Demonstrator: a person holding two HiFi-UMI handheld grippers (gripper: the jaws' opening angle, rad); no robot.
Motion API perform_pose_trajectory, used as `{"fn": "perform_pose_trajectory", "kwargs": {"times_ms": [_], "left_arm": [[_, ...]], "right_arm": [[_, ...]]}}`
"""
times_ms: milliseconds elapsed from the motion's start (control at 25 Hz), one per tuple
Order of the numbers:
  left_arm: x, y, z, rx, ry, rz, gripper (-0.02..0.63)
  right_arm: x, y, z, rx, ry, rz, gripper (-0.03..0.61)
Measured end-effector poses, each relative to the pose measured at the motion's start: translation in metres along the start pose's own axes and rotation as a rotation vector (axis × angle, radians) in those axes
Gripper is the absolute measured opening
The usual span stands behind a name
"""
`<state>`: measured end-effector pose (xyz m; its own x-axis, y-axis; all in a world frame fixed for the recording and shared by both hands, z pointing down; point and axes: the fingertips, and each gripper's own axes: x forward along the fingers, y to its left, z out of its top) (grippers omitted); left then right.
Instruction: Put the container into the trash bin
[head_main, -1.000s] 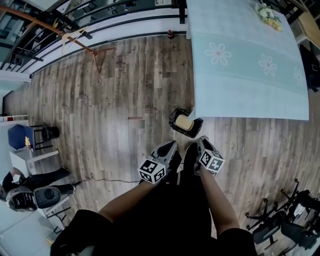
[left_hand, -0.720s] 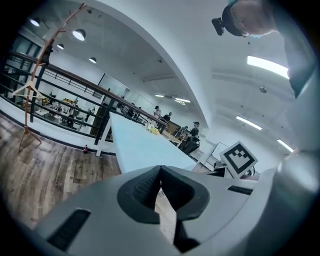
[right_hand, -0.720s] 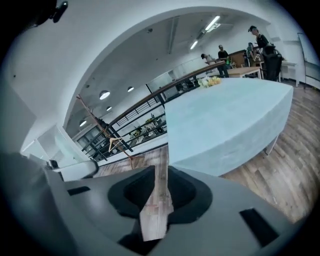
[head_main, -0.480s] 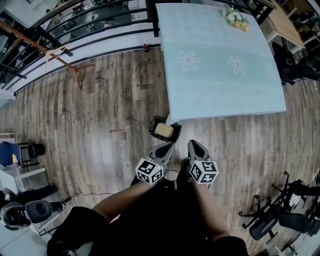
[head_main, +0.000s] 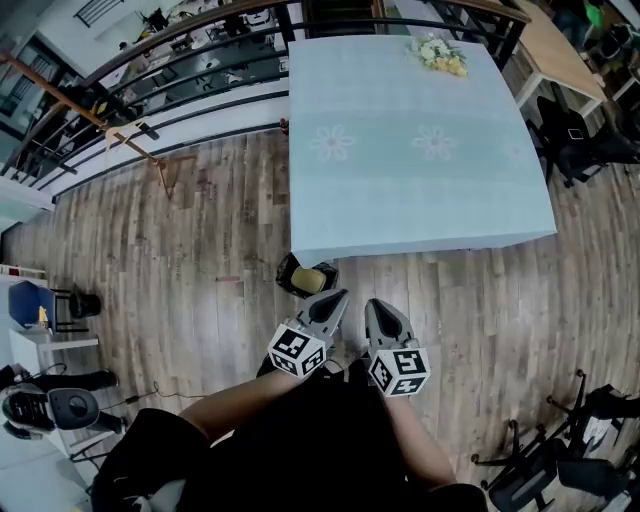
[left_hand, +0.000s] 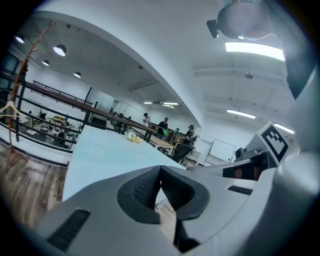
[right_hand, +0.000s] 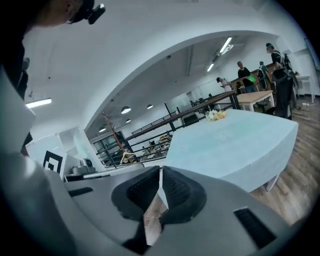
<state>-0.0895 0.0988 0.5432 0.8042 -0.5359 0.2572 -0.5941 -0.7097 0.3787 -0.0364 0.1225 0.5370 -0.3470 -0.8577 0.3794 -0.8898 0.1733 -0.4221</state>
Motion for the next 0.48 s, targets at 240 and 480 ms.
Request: {"fn": "perform_pose_trajectory", "kwargs": {"times_ms": [240, 480], "left_arm": [[0.065, -0.106, -0.011, 0.129, 0.025, -0.040, 0.014], [0.134, -0.186, -0.014, 0.147, 0.036, -0.113, 0.014]], "right_arm": [[-0.073, -0.096, 0.020, -0.059, -0.035, -0.009, 0.043], [-0.136, -0.177, 0.042, -0.025, -0.098, -0.048, 0.043]]}}
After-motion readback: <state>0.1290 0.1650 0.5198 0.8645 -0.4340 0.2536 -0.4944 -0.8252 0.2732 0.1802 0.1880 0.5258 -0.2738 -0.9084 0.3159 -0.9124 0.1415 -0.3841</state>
